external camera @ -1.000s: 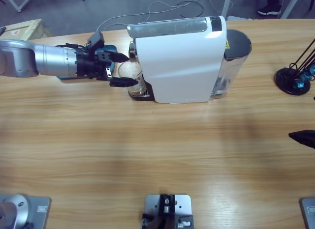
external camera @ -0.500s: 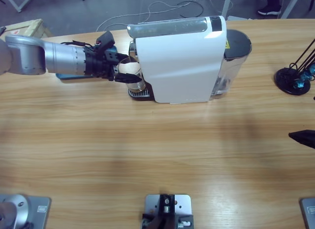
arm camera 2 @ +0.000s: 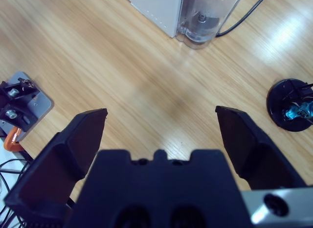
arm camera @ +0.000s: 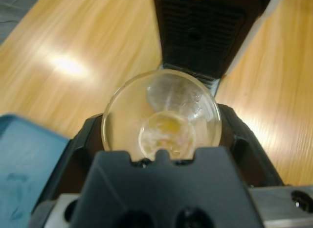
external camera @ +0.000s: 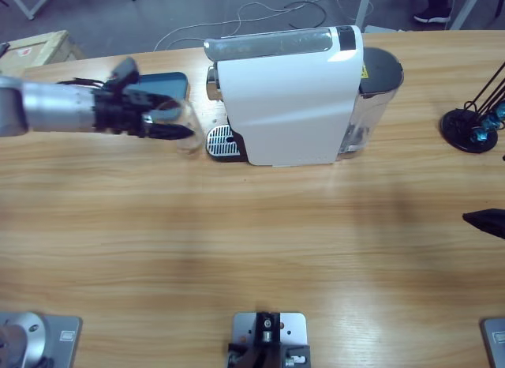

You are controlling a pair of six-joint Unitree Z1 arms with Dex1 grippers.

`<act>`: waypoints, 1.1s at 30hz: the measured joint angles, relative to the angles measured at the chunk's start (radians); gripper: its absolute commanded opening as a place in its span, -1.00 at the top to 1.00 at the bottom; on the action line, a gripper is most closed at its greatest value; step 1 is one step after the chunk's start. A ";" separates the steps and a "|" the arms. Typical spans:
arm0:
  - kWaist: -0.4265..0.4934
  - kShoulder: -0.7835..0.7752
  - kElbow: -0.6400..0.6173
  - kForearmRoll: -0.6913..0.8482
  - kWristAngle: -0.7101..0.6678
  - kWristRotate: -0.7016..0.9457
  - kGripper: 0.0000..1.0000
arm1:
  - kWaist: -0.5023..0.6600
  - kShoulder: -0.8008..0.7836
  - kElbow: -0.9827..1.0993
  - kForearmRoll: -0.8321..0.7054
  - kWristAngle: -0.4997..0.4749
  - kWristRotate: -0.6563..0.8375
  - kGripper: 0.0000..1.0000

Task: Pour coffee

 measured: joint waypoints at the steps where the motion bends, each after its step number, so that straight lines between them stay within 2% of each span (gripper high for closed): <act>1: 0.029 -0.016 0.007 0.000 0.000 -0.001 1.00 | 0.000 0.003 0.000 0.000 0.000 0.000 -1.00; 5: 0.134 -0.057 0.010 -0.072 0.014 -0.092 1.00 | 0.000 0.018 0.000 0.000 0.000 -0.002 -1.00; 11: 0.207 -0.020 -0.037 -0.148 0.245 -0.230 1.00 | 0.000 0.020 0.000 0.000 0.000 -0.002 -1.00; 17: 0.218 0.105 -0.115 -0.175 0.435 -0.290 1.00 | 0.000 0.020 0.000 0.000 0.000 -0.002 -1.00; 26: 0.184 0.210 -0.189 -0.179 0.459 -0.335 1.00 | 0.000 0.020 0.000 0.000 0.000 -0.002 -1.00; 27: 0.178 0.212 -0.189 -0.179 0.459 -0.335 0.75 | 0.000 0.020 0.000 0.000 0.000 -0.002 -1.00; 28: 0.172 0.214 -0.189 -0.179 0.459 -0.335 0.01 | 0.000 0.020 0.000 0.000 0.000 -0.002 -1.00; 29: 0.169 0.215 -0.189 -0.179 0.460 -0.336 -0.59 | 0.000 0.020 0.000 0.000 0.000 -0.002 -1.00; 30: 0.167 0.216 -0.190 -0.179 0.465 -0.339 -0.91 | 0.000 0.020 0.000 0.000 0.000 -0.002 -1.00; 33: 0.167 0.221 -0.198 -0.177 0.492 -0.362 -0.96 | 0.000 0.020 0.000 0.000 0.000 -0.002 -1.00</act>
